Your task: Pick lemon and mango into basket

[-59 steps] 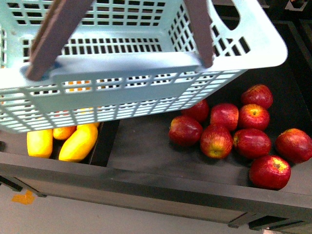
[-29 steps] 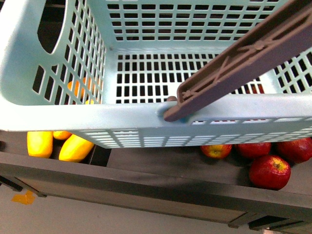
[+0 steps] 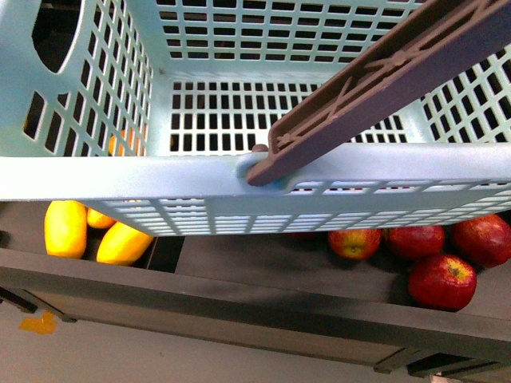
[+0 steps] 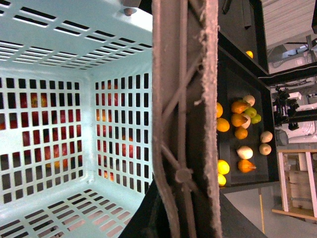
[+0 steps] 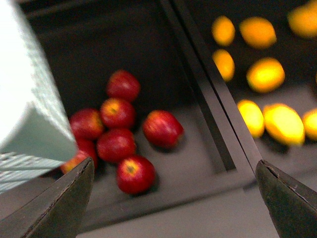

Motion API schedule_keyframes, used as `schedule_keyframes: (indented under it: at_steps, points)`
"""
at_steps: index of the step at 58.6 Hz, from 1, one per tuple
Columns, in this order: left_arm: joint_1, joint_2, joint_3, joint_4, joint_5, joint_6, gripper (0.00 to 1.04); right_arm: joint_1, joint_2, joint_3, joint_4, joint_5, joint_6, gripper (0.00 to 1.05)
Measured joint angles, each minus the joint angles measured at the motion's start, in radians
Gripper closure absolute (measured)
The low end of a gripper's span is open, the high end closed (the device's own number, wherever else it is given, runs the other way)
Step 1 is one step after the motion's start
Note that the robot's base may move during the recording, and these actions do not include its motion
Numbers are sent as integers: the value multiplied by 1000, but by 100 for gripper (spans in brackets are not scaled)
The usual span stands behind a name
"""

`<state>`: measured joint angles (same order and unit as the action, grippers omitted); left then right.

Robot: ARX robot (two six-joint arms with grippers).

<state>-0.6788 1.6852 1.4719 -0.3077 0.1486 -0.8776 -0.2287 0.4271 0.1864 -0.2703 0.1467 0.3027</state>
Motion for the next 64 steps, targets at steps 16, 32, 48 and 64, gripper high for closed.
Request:
schedule_keyframes:
  at_steps: [16,32,48,64]
  points:
    - [0,0,0,0,-9,0,99,-394,549,137,454,-121,-17,9]
    - [0,0,0,0,-2,1,99,-473,1218,480,640,-117,10,9]
    - [0,0,0,0,-6,1,99,-499,1681,902,461,-59,165,9]
    - [0,0,0,0,-6,1,99,-464,1942,1228,330,-28,306,9]
